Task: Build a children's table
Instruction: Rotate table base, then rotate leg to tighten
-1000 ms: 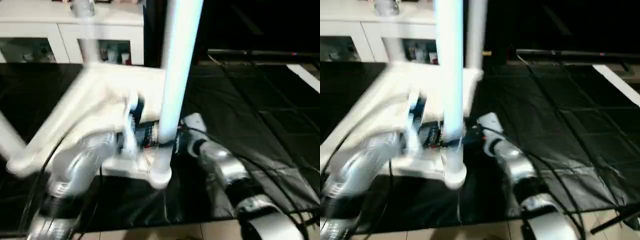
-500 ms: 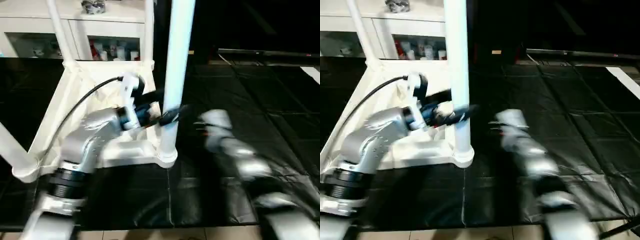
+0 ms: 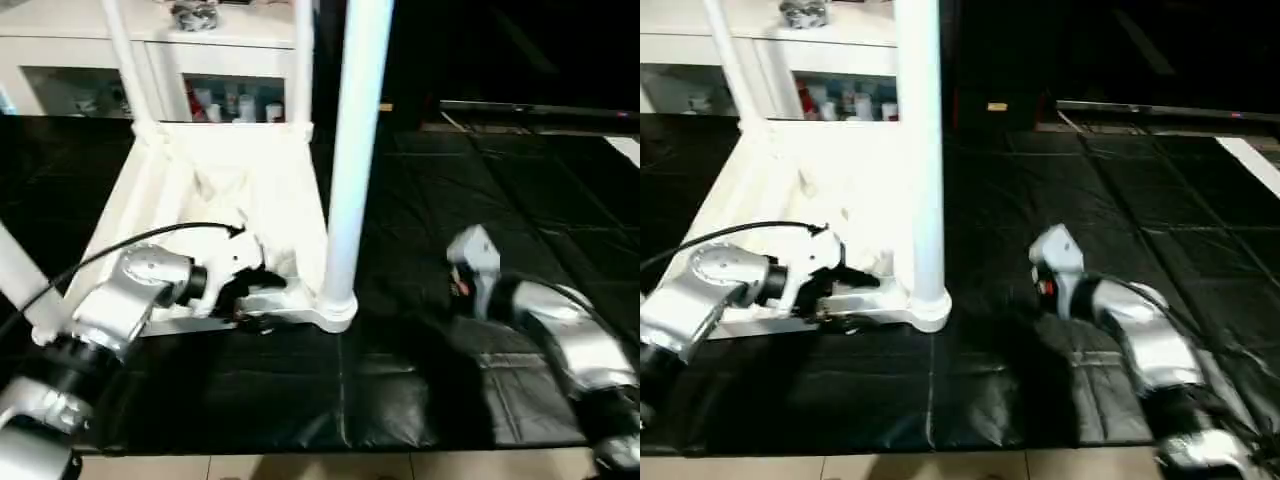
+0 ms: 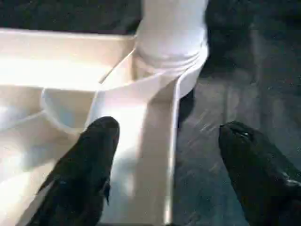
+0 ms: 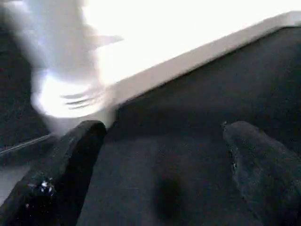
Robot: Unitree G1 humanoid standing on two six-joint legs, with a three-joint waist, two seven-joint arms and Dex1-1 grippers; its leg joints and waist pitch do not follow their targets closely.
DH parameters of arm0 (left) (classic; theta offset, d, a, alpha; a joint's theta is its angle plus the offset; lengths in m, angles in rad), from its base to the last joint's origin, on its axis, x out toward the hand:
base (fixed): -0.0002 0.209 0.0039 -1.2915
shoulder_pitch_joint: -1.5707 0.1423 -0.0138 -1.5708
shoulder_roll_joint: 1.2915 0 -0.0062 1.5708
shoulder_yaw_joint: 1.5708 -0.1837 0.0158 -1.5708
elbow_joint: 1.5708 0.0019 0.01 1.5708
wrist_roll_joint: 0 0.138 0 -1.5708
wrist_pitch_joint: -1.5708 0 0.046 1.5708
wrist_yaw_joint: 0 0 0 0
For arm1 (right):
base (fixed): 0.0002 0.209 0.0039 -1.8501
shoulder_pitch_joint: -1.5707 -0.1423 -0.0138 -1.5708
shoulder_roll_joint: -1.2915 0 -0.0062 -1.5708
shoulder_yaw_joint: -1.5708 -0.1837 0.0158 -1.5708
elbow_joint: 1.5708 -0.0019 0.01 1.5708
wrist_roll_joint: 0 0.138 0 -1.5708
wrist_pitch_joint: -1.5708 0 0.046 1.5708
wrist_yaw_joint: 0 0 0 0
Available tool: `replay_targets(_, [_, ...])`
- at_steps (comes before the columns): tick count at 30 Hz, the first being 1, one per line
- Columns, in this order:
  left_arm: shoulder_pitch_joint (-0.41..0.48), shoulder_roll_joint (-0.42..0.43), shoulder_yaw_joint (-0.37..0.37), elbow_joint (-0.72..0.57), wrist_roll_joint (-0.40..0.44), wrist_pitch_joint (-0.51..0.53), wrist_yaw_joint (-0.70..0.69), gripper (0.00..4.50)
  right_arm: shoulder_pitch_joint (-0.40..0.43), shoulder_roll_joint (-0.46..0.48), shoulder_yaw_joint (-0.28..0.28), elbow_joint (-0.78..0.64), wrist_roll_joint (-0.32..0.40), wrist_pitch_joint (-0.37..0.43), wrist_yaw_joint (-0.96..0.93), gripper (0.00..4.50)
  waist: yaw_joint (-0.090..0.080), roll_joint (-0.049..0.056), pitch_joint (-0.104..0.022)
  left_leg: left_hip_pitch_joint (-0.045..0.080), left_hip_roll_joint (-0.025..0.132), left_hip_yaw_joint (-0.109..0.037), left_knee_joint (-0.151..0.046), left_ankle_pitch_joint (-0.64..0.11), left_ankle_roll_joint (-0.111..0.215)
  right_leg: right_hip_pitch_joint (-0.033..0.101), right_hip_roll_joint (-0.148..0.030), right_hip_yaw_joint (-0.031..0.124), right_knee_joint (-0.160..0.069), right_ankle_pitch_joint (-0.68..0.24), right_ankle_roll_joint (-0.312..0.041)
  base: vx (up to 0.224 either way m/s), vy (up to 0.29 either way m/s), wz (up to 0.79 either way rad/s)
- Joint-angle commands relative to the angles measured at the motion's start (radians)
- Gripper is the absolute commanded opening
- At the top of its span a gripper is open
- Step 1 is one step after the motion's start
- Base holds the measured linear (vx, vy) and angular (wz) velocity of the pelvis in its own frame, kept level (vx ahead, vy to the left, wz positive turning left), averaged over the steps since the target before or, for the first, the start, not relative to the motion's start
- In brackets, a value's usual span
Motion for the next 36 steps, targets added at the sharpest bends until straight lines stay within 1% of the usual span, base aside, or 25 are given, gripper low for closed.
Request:
replay_targets(1, [-0.021, -0.001, -0.023, 0.024, 0.023, -0.016, -0.008, 3.51, 0.011, -0.031, 0.013, -0.075, 0.039, 0.046, 0.068, 4.50, 0.004, 0.003, -0.061, 0.001, -0.007, 0.016, -0.069, -0.290, 0.035, 0.058, -0.037, 0.034, -0.082, -0.349, -0.156, 0.000, 0.000, 0.00])
replay_targets(2, [-0.022, -0.005, -0.022, 0.030, 0.021, -0.020, -0.010, 3.34, 0.016, -0.037, 0.016, -0.093, 0.050, 0.061, 0.081, 4.50, 0.005, 0.003, -0.061, -0.003, -0.006, 0.015, -0.069, -0.277, 0.033, 0.059, -0.039, 0.035, -0.080, -0.340, -0.158, 0.000, 0.000, 0.00])
replay_targets(3, [-0.026, -0.016, -0.016, 0.046, 0.018, -0.022, -0.009, 3.24, 0.021, -0.042, 0.018, -0.111, 0.059, 0.072, 0.093, 4.50, 0.006, 0.003, -0.061, -0.004, -0.006, 0.015, -0.070, -0.274, 0.032, 0.060, -0.040, 0.034, -0.080, -0.341, -0.158, 0.000, 0.000, 0.00])
replay_targets(4, [-0.029, -0.024, -0.010, 0.057, 0.017, -0.025, -0.008, 3.16, 0.023, -0.045, 0.019, -0.122, 0.065, 0.078, 0.099, 4.50, 0.007, 0.001, -0.061, -0.003, -0.007, 0.016, -0.068, -0.271, 0.030, 0.058, -0.040, 0.034, -0.082, -0.345, -0.160, 0.000, 0.000, 0.00])
replay_targets(7, [-0.039, -0.053, 0.004, 0.096, 0.015, -0.054, -0.018, 3.01, 0.027, -0.049, 0.019, -0.149, 0.081, 0.104, 0.111, 4.50, 0.008, 0.002, -0.061, -0.003, -0.006, 0.016, -0.068, -0.271, 0.027, 0.057, -0.041, 0.033, -0.084, -0.355, -0.161, 0.000, 0.000, 0.00])
replay_targets(8, [-0.044, -0.063, 0.008, 0.113, 0.013, -0.066, -0.023, 2.87, 0.029, -0.051, 0.018, -0.161, 0.086, 0.116, 0.117, 4.50, 0.009, 0.001, -0.061, -0.003, -0.007, 0.016, -0.068, -0.275, 0.027, 0.058, -0.041, 0.033, -0.085, -0.366, -0.155, 0.000, 0.000, 0.00])
replay_targets(12, [-0.059, -0.083, 0.010, 0.160, 0.021, -0.100, -0.024, 2.70, 0.031, -0.053, 0.016, -0.183, 0.089, 0.137, 0.122, 4.50, 0.011, 0.001, -0.062, -0.004, -0.008, 0.015, -0.067, -0.273, 0.025, 0.058, -0.042, 0.032, -0.088, -0.381, -0.144, 0.000, 0.000, 0.00])
replay_targets(14, [-0.065, -0.092, 0.014, 0.180, 0.021, -0.112, -0.024, 2.41, 0.033, -0.054, 0.015, -0.194, 0.093, 0.151, 0.121, 4.50, 0.010, 0.001, -0.061, -0.004, -0.007, 0.014, -0.068, -0.278, 0.023, 0.057, -0.042, 0.032, -0.088, -0.386, -0.141, 0.000, 0.000, 0.00])
replay_targets(16, [-0.071, -0.101, 0.018, 0.202, 0.027, -0.129, -0.022, 2.34, 0.033, -0.053, 0.017, -0.203, 0.096, 0.161, 0.120, 4.50, 0.011, 0.001, -0.061, -0.003, -0.007, 0.015, -0.068, -0.276, 0.024, 0.056, -0.042, 0.032, -0.089, -0.388, -0.140, 0.000, 0.000, 0.00])
replay_targets(17, [-0.073, -0.105, 0.020, 0.212, 0.028, -0.136, -0.021, 2.21, 0.033, -0.053, 0.018, -0.204, 0.097, 0.163, 0.119, 4.50, 0.012, 0.002, -0.061, -0.002, -0.007, 0.015, -0.068, -0.275, 0.024, 0.056, -0.042, 0.032, -0.089, -0.384, -0.141, 0.000, 0.000, 0.00])
replay_targets(18, [-0.074, -0.107, 0.021, 0.217, 0.028, -0.141, -0.019, 2.21, 0.033, -0.052, 0.019, -0.204, 0.097, 0.163, 0.118, 4.50, 0.013, 0.002, -0.063, -0.004, -0.006, 0.014, -0.068, -0.269, 0.023, 0.057, -0.043, 0.032, -0.086, -0.368, -0.147, 0.000, 0.000, 0.00])
replay_targets(19, [-0.077, -0.112, 0.024, 0.229, 0.029, -0.148, -0.018, 2.00, 0.032, -0.051, 0.021, -0.203, 0.096, 0.162, 0.118, 4.50, 0.013, 0.002, -0.063, -0.003, -0.006, 0.014, -0.068, -0.267, 0.023, 0.057, -0.043, 0.032, -0.085, -0.359, -0.150, 0.000, 0.000, 0.00])
replay_targets(23, [-0.085, -0.125, 0.033, 0.265, 0.030, -0.166, -0.031, 1.86, 0.033, -0.048, 0.020, -0.210, 0.096, 0.173, 0.118, 4.50, 0.015, 0.001, -0.063, -0.004, -0.007, 0.015, -0.068, -0.263, 0.023, 0.059, -0.043, 0.032, -0.085, -0.351, -0.154, 0.000, 0.000, 0.00])
replay_targets(25, [-0.088, -0.131, 0.035, 0.278, 0.027, -0.173, -0.038, 1.60, 0.033, -0.048, 0.019, -0.211, 0.096, 0.175, 0.117, 4.50, 0.016, 0.003, -0.063, -0.002, -0.005, 0.014, -0.068, -0.262, 0.022, 0.058, -0.044, 0.033, -0.084, -0.343, -0.158, 0.000, 0.000, 0.00])
replay_targets(26, [-0.090, -0.132, 0.035, 0.283, 0.027, -0.176, -0.039, 1.54, 0.032, -0.047, 0.019, -0.211, 0.096, 0.176, 0.116, 4.50, 0.017, 0.004, -0.063, -0.003, -0.005, 0.014, -0.068, -0.262, 0.021, 0.059, -0.044, 0.033, -0.083, -0.337, -0.160, 0.000, 0.000, 0.00])
replay_targets(27, [-0.092, -0.134, 0.036, 0.289, 0.028, -0.180, -0.038, 1.53, 0.033, -0.047, 0.019, -0.212, 0.096, 0.178, 0.116, 4.50, 0.017, 0.003, -0.062, -0.002, -0.006, 0.015, -0.068, -0.269, 0.022, 0.059, -0.044, 0.033, -0.085, -0.343, -0.160, 0.000, 0.000, 0.00])
replay_targets(29, [-0.095, -0.137, 0.037, 0.300, 0.029, -0.184, -0.039, 1.28, 0.033, -0.046, 0.018, -0.214, 0.098, 0.183, 0.116, 4.50, 0.020, 0.002, -0.063, -0.001, -0.006, 0.015, -0.068, -0.271, 0.021, 0.059, -0.044, 0.033, -0.085, -0.349, -0.159, 0.000, 0.000, 0.00])
replay_targets(33, [-0.100, -0.141, 0.032, 0.324, 0.035, -0.197, -0.061, 0.90, 0.034, -0.045, 0.018, -0.218, 0.098, 0.190, 0.117, 4.50, 0.026, 0.003, -0.061, 0.000, -0.005, 0.014, -0.069, -0.278, 0.018, 0.058, -0.045, 0.033, -0.088, -0.380, -0.145, 0.000, 0.000, 0.00])
replay_targets(34, [-0.099, -0.141, 0.032, 0.325, 0.036, -0.197, -0.065, 0.90, 0.033, -0.045, 0.017, -0.218, 0.098, 0.190, 0.117, 4.50, 0.027, 0.003, -0.061, 0.001, -0.005, 0.014, -0.070, -0.282, 0.018, 0.057, -0.045, 0.033, -0.089, -0.384, -0.144, 0.000, 0.000, 0.00])
replay_targets(35, [-0.099, -0.142, 0.033, 0.331, 0.039, -0.201, -0.073, 0.74, 0.033, -0.044, 0.017, -0.217, 0.098, 0.191, 0.117, 4.50, 0.029, 0.003, -0.061, 0.002, -0.005, 0.014, -0.070, -0.289, 0.016, 0.056, -0.046, 0.032, -0.091, -0.399, -0.138, 0.000, 0.000, 0.00])
replay_targets(36, [-0.100, -0.142, 0.032, 0.333, 0.041, -0.202, -0.076, 0.74, 0.033, -0.044, 0.017, -0.216, 0.097, 0.192, 0.117, 4.50, 0.030, 0.003, -0.060, 0.002, -0.005, 0.014, -0.070, -0.290, 0.016, 0.055, -0.046, 0.032, -0.091, -0.404, -0.136, 0.000, 0.000, 0.00])
